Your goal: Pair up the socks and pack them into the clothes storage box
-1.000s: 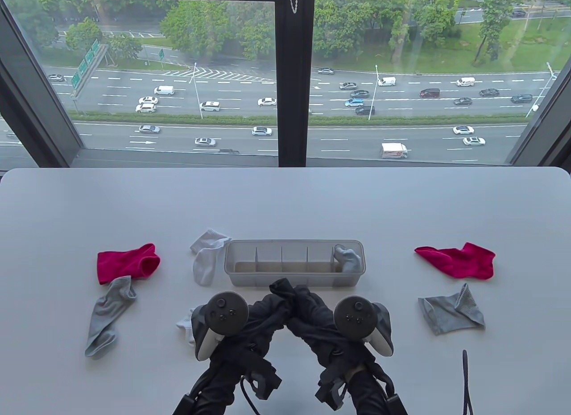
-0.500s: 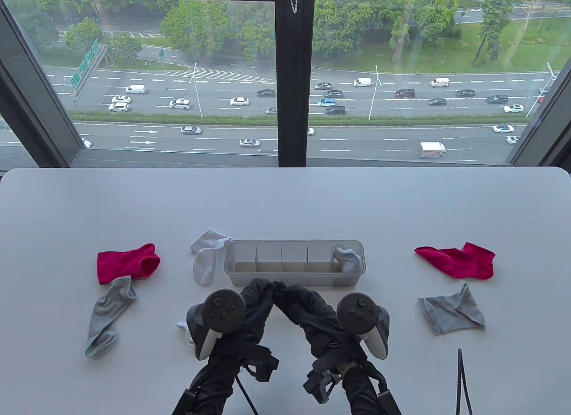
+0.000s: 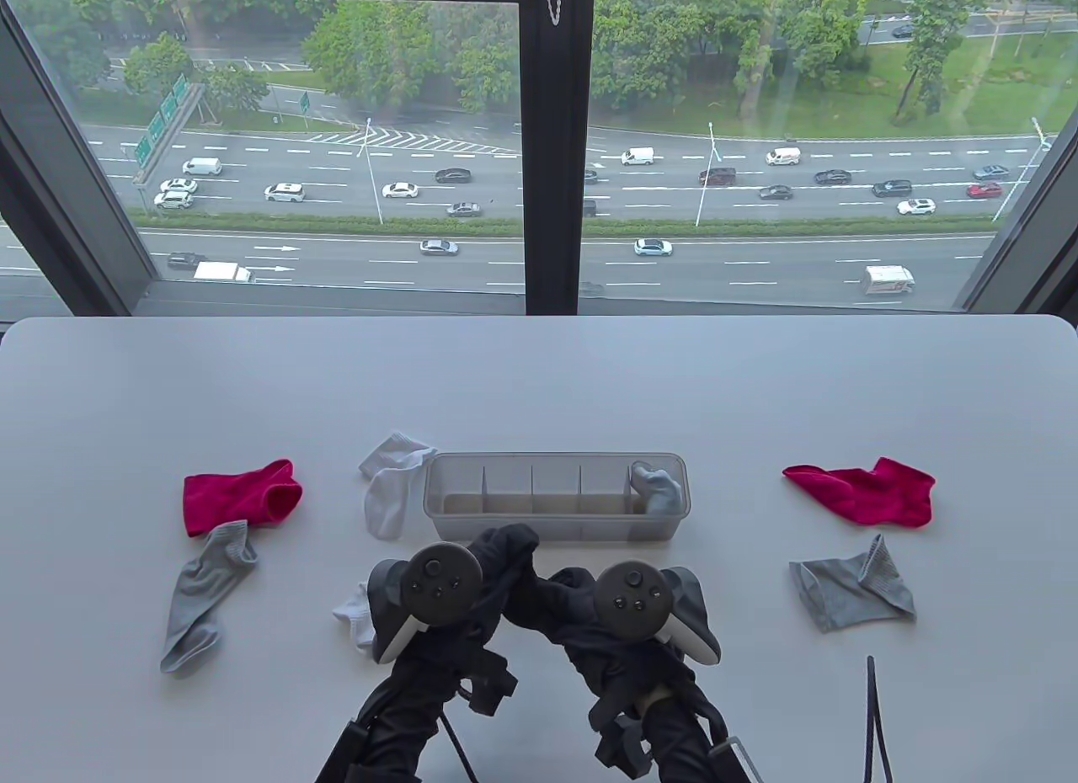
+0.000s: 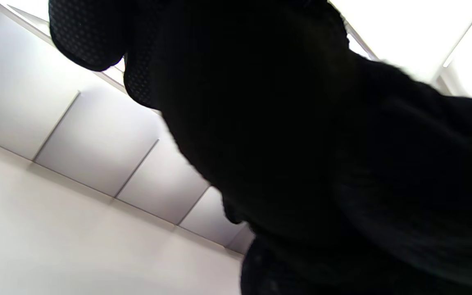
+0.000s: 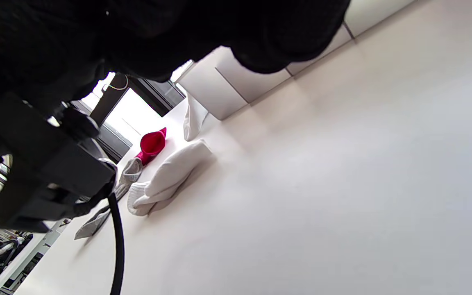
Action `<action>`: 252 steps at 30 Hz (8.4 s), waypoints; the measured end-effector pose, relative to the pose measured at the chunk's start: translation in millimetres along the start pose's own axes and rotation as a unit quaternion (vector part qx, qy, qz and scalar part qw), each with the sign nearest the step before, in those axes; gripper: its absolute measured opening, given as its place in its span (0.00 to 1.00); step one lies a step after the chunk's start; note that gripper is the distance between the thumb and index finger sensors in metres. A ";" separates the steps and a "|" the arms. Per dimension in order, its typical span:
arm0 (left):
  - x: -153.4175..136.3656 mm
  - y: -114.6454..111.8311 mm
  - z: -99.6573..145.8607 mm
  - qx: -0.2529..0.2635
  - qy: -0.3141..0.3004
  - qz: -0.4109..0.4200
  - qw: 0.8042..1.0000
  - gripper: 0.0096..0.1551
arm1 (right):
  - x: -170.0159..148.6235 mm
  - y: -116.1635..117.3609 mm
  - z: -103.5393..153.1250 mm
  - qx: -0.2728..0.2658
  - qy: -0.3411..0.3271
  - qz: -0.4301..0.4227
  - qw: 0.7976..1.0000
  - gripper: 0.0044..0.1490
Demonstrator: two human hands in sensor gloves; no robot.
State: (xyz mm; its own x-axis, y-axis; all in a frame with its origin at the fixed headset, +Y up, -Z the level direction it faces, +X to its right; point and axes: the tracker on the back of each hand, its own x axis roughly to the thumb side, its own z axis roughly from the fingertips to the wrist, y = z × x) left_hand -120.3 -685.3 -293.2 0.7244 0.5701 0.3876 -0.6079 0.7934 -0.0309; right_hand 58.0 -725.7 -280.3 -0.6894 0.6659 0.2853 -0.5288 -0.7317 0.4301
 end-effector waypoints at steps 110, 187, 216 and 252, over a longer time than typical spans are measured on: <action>-13.4 -14.8 9.0 -0.137 0.045 0.228 0.963 0.25 | -34.3 -20.3 12.2 -0.150 0.027 -0.122 0.981 0.25; -34.2 -58.3 18.1 -0.225 0.144 0.452 0.851 0.52 | 6.4 -33.9 15.6 -0.216 0.068 0.068 0.972 0.28; -41.9 -34.2 24.1 -0.034 0.251 0.345 0.904 0.23 | -44.5 -51.3 28.8 -0.212 0.043 -0.207 0.954 0.26; -5.8 10.0 8.8 -0.149 0.028 0.275 0.949 0.20 | -19.7 -58.9 26.3 -0.077 -0.063 -0.286 0.953 0.25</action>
State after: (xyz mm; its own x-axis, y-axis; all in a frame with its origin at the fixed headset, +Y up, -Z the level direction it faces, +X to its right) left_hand -133.4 -682.6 -287.6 0.3454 0.9192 0.1889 -0.7855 0.3934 -0.4777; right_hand 115.7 -691.9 -288.8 -0.2056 0.9675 0.1469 -0.8732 -0.2492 0.4189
